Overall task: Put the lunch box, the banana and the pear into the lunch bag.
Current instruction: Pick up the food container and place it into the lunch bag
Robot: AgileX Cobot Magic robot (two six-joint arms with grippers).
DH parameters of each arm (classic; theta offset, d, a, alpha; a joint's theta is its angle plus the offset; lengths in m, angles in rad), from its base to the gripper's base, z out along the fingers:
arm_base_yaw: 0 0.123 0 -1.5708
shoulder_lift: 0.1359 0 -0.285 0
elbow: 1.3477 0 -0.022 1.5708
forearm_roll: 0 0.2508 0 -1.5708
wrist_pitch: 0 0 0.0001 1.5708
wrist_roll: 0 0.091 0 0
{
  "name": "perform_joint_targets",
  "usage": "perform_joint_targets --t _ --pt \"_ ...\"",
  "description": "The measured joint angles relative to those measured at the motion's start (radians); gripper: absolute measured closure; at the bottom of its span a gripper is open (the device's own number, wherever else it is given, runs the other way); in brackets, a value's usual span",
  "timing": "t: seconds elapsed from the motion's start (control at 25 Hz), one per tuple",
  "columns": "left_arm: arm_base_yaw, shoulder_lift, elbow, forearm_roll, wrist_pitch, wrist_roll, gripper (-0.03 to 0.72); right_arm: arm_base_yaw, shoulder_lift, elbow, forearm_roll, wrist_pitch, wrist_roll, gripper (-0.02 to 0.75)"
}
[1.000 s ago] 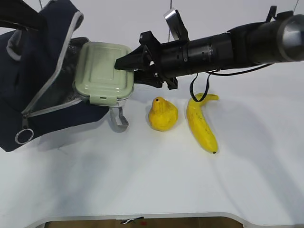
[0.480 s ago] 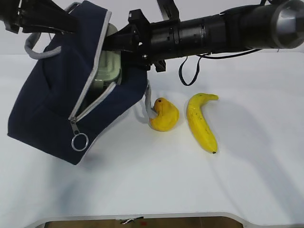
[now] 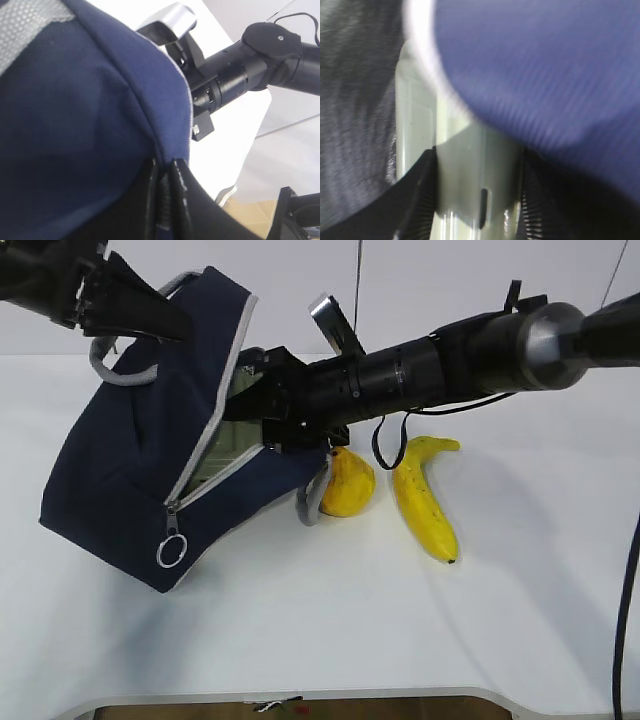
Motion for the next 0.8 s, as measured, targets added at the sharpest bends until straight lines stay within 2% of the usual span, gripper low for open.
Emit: perform_joint_targets --t 0.56,0.8 --pt "-0.004 0.042 -0.002 -0.004 -0.049 0.036 0.664 0.0 0.083 -0.014 0.037 -0.017 0.022 0.369" --pt "-0.004 0.042 -0.002 -0.004 -0.055 0.04 0.664 0.0 0.087 -0.014 0.035 -0.023 0.026 0.343"
